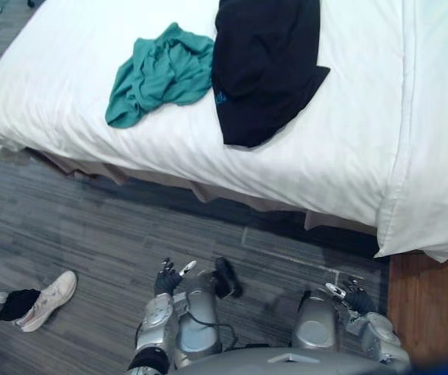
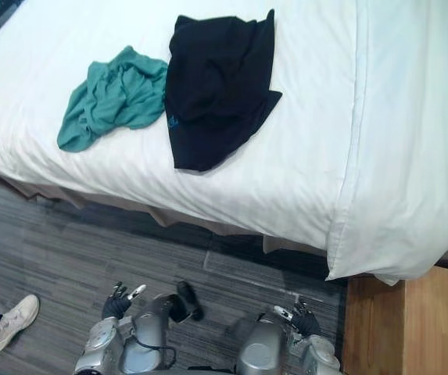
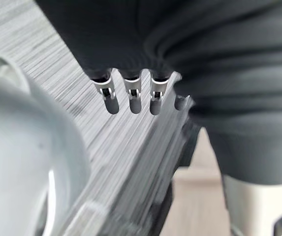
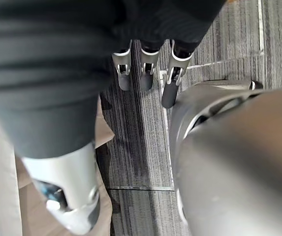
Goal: Tidy the bed and pick cloth on bed and put in laundry
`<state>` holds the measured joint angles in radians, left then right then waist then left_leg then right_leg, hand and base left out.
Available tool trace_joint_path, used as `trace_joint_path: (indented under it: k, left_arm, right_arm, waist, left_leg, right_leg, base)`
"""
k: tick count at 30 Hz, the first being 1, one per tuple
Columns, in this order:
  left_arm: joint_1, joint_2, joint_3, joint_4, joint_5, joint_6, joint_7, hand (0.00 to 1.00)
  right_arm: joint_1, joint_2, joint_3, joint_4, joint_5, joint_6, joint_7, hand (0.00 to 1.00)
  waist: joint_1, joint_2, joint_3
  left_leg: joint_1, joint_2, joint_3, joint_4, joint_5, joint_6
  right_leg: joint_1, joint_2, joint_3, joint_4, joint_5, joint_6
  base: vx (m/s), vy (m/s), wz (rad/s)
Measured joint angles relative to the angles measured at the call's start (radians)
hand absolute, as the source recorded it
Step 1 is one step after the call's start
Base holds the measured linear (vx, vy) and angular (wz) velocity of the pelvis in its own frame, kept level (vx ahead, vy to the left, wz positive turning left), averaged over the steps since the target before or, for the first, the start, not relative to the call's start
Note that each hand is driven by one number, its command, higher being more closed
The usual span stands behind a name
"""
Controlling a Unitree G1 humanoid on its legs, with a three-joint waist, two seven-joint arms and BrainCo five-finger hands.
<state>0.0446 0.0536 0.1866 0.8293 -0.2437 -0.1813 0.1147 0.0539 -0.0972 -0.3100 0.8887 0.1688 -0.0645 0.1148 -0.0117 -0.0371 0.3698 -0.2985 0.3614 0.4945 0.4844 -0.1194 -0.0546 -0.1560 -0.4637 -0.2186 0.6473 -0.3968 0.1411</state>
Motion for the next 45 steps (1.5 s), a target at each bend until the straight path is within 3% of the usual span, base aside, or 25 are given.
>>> trace_joint_path:
  k: [3,4,5,6,7,8,9,10,11,13,14,16,17,22,23,26,29,32,34,35,36,37,39,42,45]
  left_arm:
    - [0.004,0.011,-0.022,0.022,-0.001,-0.021,-0.002,0.00]
    - [0.007,-0.001,-0.037,0.041,-0.001,-0.021,-0.001,0.00]
    - [-0.009,0.007,-0.040,0.057,0.000,-0.019,0.001,0.00]
    - [-0.044,0.032,-0.052,0.090,-0.001,-0.008,0.007,0.00]
    - [-0.050,0.045,-0.069,0.104,-0.011,0.015,0.007,0.00]
    - [-0.043,0.047,-0.069,0.107,-0.017,0.040,0.013,0.00]
    - [-0.032,0.052,-0.069,0.106,-0.009,0.060,0.016,0.00]
    - [-0.028,0.055,-0.074,0.107,0.003,0.077,0.011,0.00]
    - [-0.028,0.055,-0.082,0.107,0.012,0.083,0.005,0.00]
    - [-0.028,0.047,-0.150,0.109,0.088,0.089,-0.029,0.00]
    - [-0.032,0.035,-0.171,0.124,0.141,0.086,-0.044,0.00]
    - [-0.034,0.027,-0.189,0.145,0.189,0.090,-0.044,0.00]
    - [-0.032,0.027,-0.211,0.153,0.198,0.100,-0.044,0.00]
    - [0.003,0.029,-0.232,0.165,0.237,0.117,-0.045,0.00]
    - [0.014,0.036,-0.221,0.171,0.240,0.113,-0.045,0.00]
    - [0.012,0.026,-0.191,0.171,0.278,0.098,-0.055,0.00]
    - [0.021,0.003,-0.133,0.168,0.300,0.063,-0.064,0.00]
    - [0.027,-0.011,-0.127,0.161,0.291,0.019,-0.064,0.00]
    - [0.016,-0.013,-0.126,0.157,0.260,0.017,-0.065,0.00]
    - [0.021,-0.012,-0.124,0.154,0.251,0.018,-0.075,0.00]
    - [0.023,-0.012,-0.126,0.153,0.239,0.018,-0.084,0.00]
    - [0.026,-0.018,-0.128,0.158,0.221,0.018,-0.110,0.00]
    - [0.036,-0.023,-0.129,0.174,0.219,0.020,-0.128,0.00]
    - [0.032,-0.001,-0.139,0.173,0.216,0.027,-0.153,0.00]
    - [0.033,0.005,-0.148,0.174,0.214,0.062,-0.151,0.00]
  right_arm:
    - [-0.002,-0.011,-0.025,0.023,-0.050,-0.006,-0.012,0.00]
    - [0.001,-0.026,-0.034,0.044,-0.082,-0.013,-0.010,0.00]
    - [-0.007,-0.017,-0.046,0.059,-0.091,-0.026,-0.012,0.00]
    - [-0.016,0.007,-0.059,0.071,-0.102,-0.043,-0.013,0.00]
    - [-0.028,0.017,-0.069,0.079,-0.105,-0.050,-0.029,0.00]
    - [-0.035,0.019,-0.062,0.102,-0.104,-0.054,-0.040,0.00]
    - [-0.038,0.021,-0.039,0.135,-0.107,-0.066,-0.027,0.00]
    - [-0.035,0.041,-0.002,0.167,-0.122,-0.093,0.001,0.00]
    - [-0.030,0.049,0.000,0.173,-0.123,-0.110,0.002,0.00]
    - [-0.015,0.048,0.051,0.168,-0.107,-0.181,0.004,0.00]
    - [-0.016,0.041,0.092,0.166,-0.081,-0.202,0.007,0.00]
    - [-0.015,0.039,0.134,0.160,-0.073,-0.219,0.015,0.00]
    - [-0.020,0.041,0.162,0.159,-0.064,-0.226,0.020,0.00]
    - [-0.015,0.043,0.202,0.157,-0.031,-0.225,0.033,0.00]
    - [-0.015,0.052,0.212,0.165,-0.028,-0.215,0.031,0.00]
    - [-0.019,0.058,0.209,0.166,-0.004,-0.177,0.029,0.00]
    - [0.013,0.054,0.192,0.158,0.027,-0.113,0.025,0.00]
    - [0.026,0.046,0.191,0.125,0.034,-0.085,0.020,0.00]
    - [0.020,0.039,0.172,0.121,0.048,-0.062,0.014,0.00]
    - [0.018,0.038,0.160,0.139,0.067,-0.035,0.010,0.00]
    - [0.016,0.036,0.157,0.150,0.076,-0.026,0.012,0.00]
    - [0.010,0.022,0.155,0.150,0.083,-0.014,0.014,0.00]
    - [0.001,0.007,0.139,0.156,0.078,0.002,0.009,0.00]
    - [0.011,0.023,0.101,0.179,0.051,0.013,0.009,0.00]
    - [0.022,0.031,0.080,0.190,0.057,-0.002,0.014,0.00]
  waist:
    - [-0.008,0.013,-0.010]
    - [-0.010,0.030,-0.024]
    - [-0.011,0.024,-0.023]
    - [-0.013,-0.001,-0.021]
    - [-0.016,0.007,-0.025]
    - [-0.018,0.017,-0.032]
    - [-0.021,0.027,-0.048]
    - [-0.027,0.006,-0.063]
    - [-0.029,0.000,-0.067]
    - [-0.039,-0.008,-0.072]
    - [-0.052,-0.002,-0.079]
    - [-0.053,-0.004,-0.111]
    - [-0.049,0.019,-0.125]
    - [-0.050,0.045,-0.145]
    - [-0.048,0.016,-0.178]
    - [-0.028,0.016,-0.178]
    - [-0.024,0.016,-0.174]
    - [-0.029,0.051,-0.177]
    - [-0.034,0.060,-0.171]
    - [-0.030,0.052,-0.171]
    - [-0.028,0.052,-0.172]
    - [-0.034,0.078,-0.173]
    - [-0.037,0.097,-0.182]
    - [-0.037,0.048,-0.194]
    - [-0.037,0.035,-0.203]
  left_leg:
    - [0.033,0.058,-0.150,-0.059,0.042,-0.057]
    - [0.075,0.035,-0.186,-0.092,0.083,-0.131]
    - [0.074,0.009,-0.185,-0.061,0.107,-0.203]
    - [0.063,-0.034,-0.173,-0.001,0.056,-0.173]
    - [0.059,-0.035,-0.168,0.034,0.012,-0.148]
    - [0.076,-0.028,-0.154,0.043,-0.025,-0.128]
    - [0.091,-0.022,-0.156,0.013,-0.033,-0.110]
    - [0.137,-0.046,-0.146,-0.085,-0.008,-0.079]
    - [0.157,-0.064,-0.144,-0.133,0.009,-0.069]
    - [0.229,-0.135,-0.142,-0.299,0.077,-0.036]
    - [0.255,-0.180,-0.145,-0.376,0.120,-0.023]
    - [0.271,-0.226,-0.146,-0.439,0.149,-0.015]
    - [0.288,-0.242,-0.138,-0.483,0.171,-0.008]
    - [0.388,-0.224,-0.113,-0.512,0.176,-0.009]
    - [0.396,-0.229,-0.080,-0.523,0.179,-0.017]
    - [0.410,-0.221,-0.012,-0.475,0.166,-0.034]
    - [0.386,-0.147,0.049,-0.184,0.088,-0.032]
    - [0.308,-0.046,0.065,0.093,0.078,-0.028]
    - [0.275,-0.017,0.059,0.148,0.013,-0.033]
    - [0.292,-0.065,0.035,-0.009,-0.021,-0.044]
    - [0.320,-0.093,0.020,-0.120,-0.001,-0.041]
    - [0.349,-0.116,0.000,-0.273,0.111,-0.035]
    - [0.389,-0.128,0.002,-0.333,0.100,-0.051]
    - [0.424,-0.212,0.020,-0.430,0.121,-0.030]
    - [0.481,-0.276,0.024,-0.543,0.159,-0.016]
  right_leg:
    - [0.034,-0.055,0.049,-0.029,0.036,0.073]
    - [0.064,-0.070,0.069,-0.090,0.065,0.101]
    - [0.077,-0.099,0.097,-0.111,0.102,0.094]
    - [0.077,-0.134,0.125,-0.133,0.198,-0.011]
    - [0.076,-0.127,0.112,-0.155,0.303,-0.153]
    - [0.080,-0.106,0.098,-0.184,0.392,-0.210]
    - [0.083,-0.041,0.060,-0.174,0.354,-0.108]
    - [0.088,0.048,-0.010,-0.156,0.290,-0.040]
    - [0.088,0.084,-0.033,-0.152,0.264,-0.034]
    - [0.083,0.228,-0.095,-0.173,0.197,-0.034]
    - [0.084,0.302,-0.097,-0.246,0.162,-0.058]
    - [0.119,0.340,-0.092,-0.382,0.168,-0.103]
    - [0.132,0.340,-0.086,-0.413,0.187,-0.105]
    - [0.148,0.351,-0.012,-0.298,0.181,-0.107]
    - [0.186,0.358,0.032,-0.375,0.184,-0.108]
    - [0.212,0.367,0.070,-0.414,0.184,-0.108]
    - [0.280,0.355,0.100,-0.428,0.184,-0.108]
    - [0.339,0.364,0.114,-0.512,0.177,-0.119]
    - [0.351,0.373,0.137,-0.531,0.188,-0.127]
    - [0.344,0.357,0.157,-0.525,0.190,-0.122]
    - [0.335,0.353,0.176,-0.525,0.190,-0.118]
    - [0.331,0.367,0.205,-0.525,0.185,-0.098]
    - [0.341,0.371,0.215,-0.524,0.179,-0.075]
    - [0.341,0.309,0.213,-0.536,0.184,-0.047]
    - [0.359,0.274,0.194,-0.548,0.189,-0.025]
  base:
    - [0.12,0.408,-0.24]
    - [0.15,0.505,-0.28]
    - [0.17,0.687,-0.20]
    - [0.13,0.697,-0.09]
    - [0.13,0.805,-0.15]
    - [0.10,0.630,-0.17]
    - [0.18,0.584,0.05]
    - [0.17,0.377,0.25]
    - [0.18,0.315,0.38]
    - [0.17,0.240,0.56]
    - [0.18,0.228,0.59]
    - [0.17,0.130,0.32]
    - [0.19,0.129,0.17]
    - [0.15,0.040,0.05]
    - [0.07,-0.015,-0.24]
    - [0.05,-0.046,-0.58]
    - [0.00,-0.127,-0.66]
    - [-0.01,-0.065,-0.59]
    - [0.01,0.029,-0.37]
    - [-0.01,0.080,-0.48]
    - [0.00,0.173,-0.74]
    - [0.02,0.202,-0.66]
    - [0.07,0.187,-0.32]
    - [0.07,0.150,0.01]
    - [0.06,0.119,0.07]
